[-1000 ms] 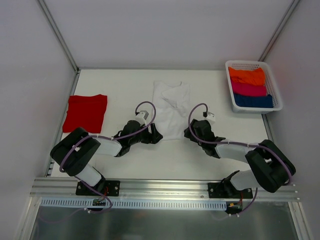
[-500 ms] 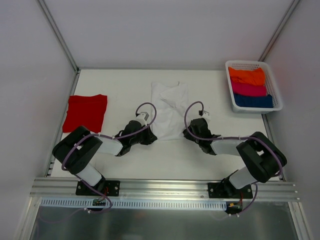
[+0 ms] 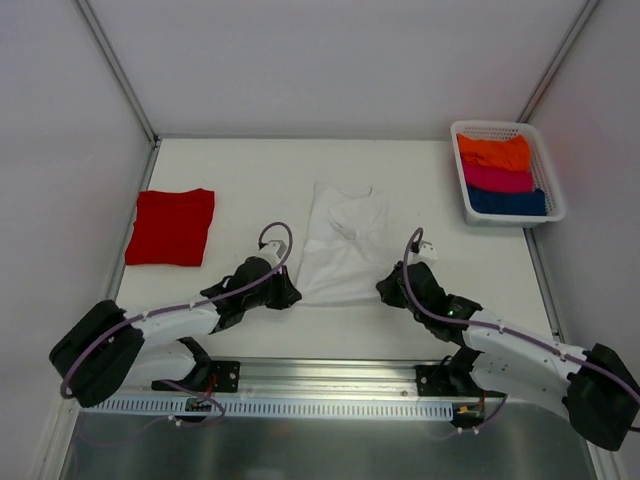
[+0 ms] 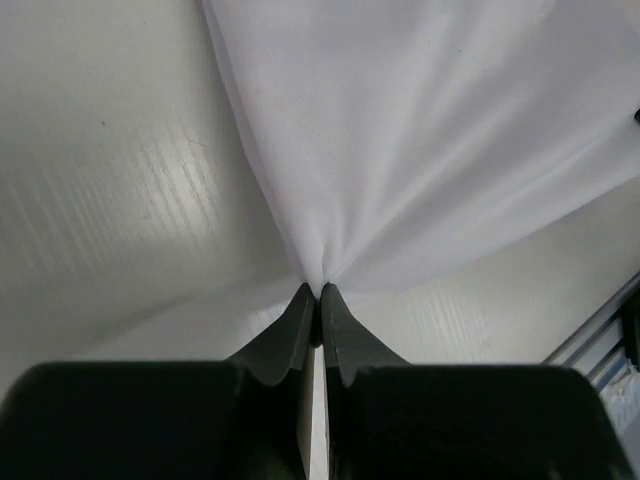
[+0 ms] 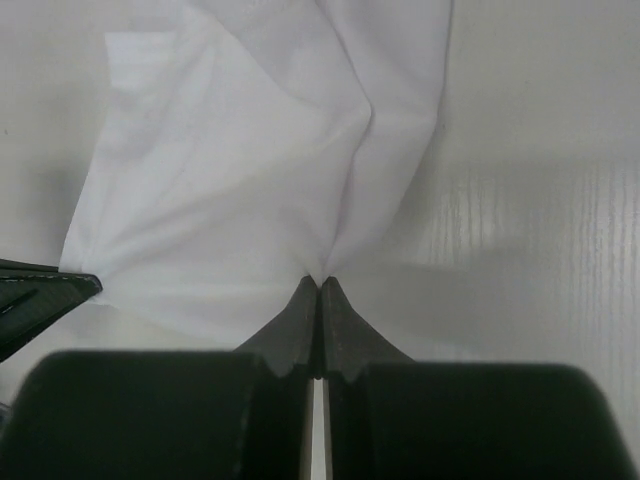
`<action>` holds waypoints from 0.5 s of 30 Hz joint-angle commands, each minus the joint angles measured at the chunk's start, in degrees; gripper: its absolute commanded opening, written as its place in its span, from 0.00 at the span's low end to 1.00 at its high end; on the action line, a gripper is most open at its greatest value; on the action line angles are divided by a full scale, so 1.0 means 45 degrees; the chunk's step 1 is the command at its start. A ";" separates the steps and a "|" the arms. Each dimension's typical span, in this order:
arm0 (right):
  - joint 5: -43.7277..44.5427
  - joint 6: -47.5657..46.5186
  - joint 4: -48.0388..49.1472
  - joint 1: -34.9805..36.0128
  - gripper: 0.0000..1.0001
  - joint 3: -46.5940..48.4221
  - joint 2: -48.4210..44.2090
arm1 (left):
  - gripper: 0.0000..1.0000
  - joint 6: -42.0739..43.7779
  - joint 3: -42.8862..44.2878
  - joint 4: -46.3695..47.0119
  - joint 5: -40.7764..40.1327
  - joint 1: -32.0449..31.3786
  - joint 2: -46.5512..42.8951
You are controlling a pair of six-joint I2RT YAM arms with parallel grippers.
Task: Fold and stack the t-shirts
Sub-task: Fold the long partially folded tshirt into a neat square
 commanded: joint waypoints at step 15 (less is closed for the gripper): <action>0.2020 -0.1842 -0.2091 0.0103 0.00 0.3324 0.1410 | 0.00 0.1703 0.5054 -0.4578 -0.3208 -0.0204 0.0312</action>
